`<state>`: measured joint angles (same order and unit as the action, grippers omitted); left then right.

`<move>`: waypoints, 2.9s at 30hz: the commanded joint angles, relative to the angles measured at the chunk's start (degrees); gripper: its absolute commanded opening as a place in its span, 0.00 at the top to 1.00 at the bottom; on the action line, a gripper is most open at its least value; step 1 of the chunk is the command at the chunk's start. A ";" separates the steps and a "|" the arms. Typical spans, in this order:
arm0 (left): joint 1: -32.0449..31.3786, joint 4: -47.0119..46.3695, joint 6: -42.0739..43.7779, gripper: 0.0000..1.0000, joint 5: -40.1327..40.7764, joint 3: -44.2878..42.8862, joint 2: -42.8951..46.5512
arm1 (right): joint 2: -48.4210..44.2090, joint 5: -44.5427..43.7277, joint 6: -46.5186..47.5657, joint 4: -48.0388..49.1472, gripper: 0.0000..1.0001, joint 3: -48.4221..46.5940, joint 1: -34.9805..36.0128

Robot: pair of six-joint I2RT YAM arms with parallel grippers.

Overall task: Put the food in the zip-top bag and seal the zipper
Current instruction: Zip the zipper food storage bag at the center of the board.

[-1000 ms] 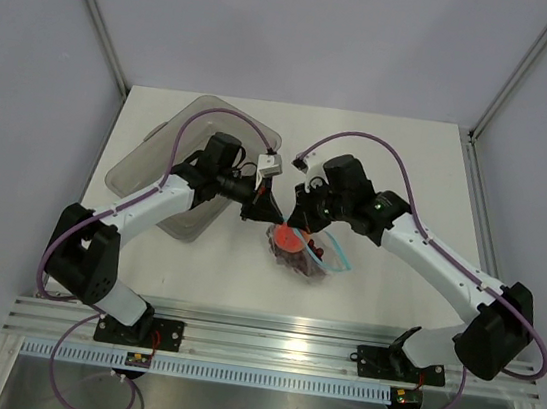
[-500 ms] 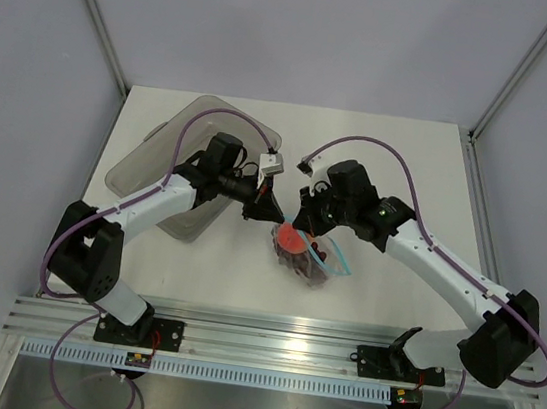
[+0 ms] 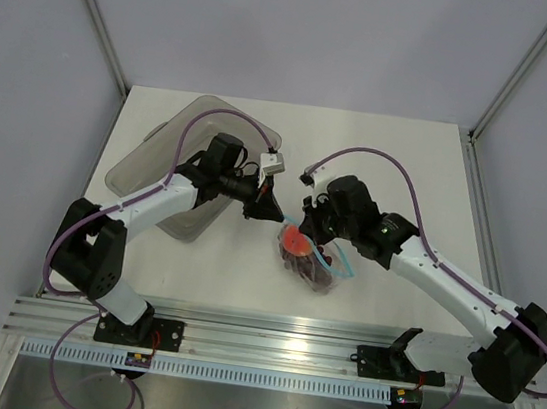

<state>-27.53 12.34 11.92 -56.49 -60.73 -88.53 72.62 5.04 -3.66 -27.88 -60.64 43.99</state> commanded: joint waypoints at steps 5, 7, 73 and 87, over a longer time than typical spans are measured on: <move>3.71 -1.35 1.70 1.00 7.71 0.17 -0.15 | -6.61 -9.95 2.43 -4.12 1.00 4.21 0.66; 3.80 -1.53 1.61 1.00 7.54 0.26 -0.06 | -8.27 -10.31 2.96 -3.24 1.00 5.61 0.75; -9.74 -6.72 17.96 0.69 -6.00 -3.17 -3.49 | -9.69 -0.29 5.51 1.51 1.00 4.39 0.75; -9.83 -8.47 15.51 1.00 -5.56 -2.47 -3.23 | -9.87 -0.12 5.07 1.86 1.00 4.65 0.75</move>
<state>-37.08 7.40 27.99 -60.27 -62.33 -92.31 63.81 4.14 1.65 -29.71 -54.19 44.69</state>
